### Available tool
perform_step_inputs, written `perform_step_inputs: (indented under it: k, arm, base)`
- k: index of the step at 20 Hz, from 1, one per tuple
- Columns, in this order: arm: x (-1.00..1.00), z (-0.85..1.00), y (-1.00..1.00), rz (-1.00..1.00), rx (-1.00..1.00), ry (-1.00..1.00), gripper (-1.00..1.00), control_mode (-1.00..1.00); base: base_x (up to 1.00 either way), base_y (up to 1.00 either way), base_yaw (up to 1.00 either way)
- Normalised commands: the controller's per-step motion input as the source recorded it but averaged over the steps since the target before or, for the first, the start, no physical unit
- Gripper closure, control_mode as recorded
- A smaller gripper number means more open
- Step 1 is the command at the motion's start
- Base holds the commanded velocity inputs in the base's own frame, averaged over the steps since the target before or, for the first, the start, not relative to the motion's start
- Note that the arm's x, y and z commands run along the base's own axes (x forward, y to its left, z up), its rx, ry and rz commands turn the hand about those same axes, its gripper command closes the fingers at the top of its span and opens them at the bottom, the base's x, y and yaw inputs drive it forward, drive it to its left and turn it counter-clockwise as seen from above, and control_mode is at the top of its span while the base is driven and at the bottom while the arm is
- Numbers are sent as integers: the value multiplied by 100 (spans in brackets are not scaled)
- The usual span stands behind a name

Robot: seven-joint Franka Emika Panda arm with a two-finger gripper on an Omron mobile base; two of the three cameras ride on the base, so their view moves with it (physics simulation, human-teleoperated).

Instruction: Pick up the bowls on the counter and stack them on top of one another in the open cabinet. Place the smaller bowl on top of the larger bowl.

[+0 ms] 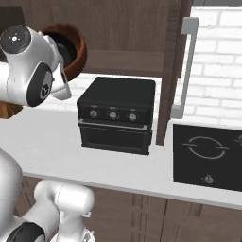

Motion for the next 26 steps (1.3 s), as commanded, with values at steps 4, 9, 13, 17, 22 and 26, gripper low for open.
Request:
perform_step_inputs:
  k: [4,9,13,17,22,26]
  arm:
    - [40,56,-32,-8,11,-8,100,-100]
    - [66,9,-23,-10,4,-1,100,-100]
    - [73,-4,0,-7,0,-6,100,-100]
    - [79,-18,0,-2,0,-3,100,-100]
    - [74,-21,0,0,0,0,100,-100]
    - [58,-29,0,1,0,0,100,-100]
  base:
    - [0,0,0]
    - [0,0,0]
    - [0,0,0]
    - [0,0,0]
    - [0,0,0]
    - [0,0,0]
